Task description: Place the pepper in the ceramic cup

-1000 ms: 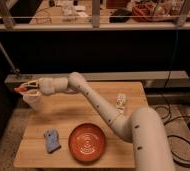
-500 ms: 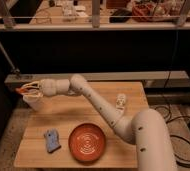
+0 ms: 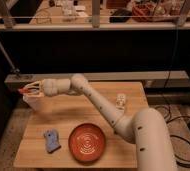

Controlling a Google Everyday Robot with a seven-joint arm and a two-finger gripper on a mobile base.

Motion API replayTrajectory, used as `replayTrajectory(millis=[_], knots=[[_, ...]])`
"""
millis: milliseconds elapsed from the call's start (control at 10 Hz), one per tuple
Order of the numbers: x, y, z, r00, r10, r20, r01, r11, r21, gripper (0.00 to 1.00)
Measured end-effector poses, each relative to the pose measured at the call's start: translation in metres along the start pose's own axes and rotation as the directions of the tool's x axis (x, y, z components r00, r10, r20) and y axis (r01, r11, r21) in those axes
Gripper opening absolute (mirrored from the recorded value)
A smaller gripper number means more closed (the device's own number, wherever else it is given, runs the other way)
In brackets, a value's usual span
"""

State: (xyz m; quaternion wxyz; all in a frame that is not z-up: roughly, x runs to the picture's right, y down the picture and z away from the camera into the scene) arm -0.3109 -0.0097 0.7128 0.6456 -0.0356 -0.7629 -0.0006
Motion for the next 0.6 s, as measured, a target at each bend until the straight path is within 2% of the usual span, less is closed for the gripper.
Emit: replayTrajectory(millis=[200,600], knots=[[0.008,-0.003,-0.002,1.0,0.001,0.0,-0.001,1.0,0.007,0.8],[0.02,-0.007,0.006,1.0,0.003,0.014,-0.003,1.0,0.01,0.8]])
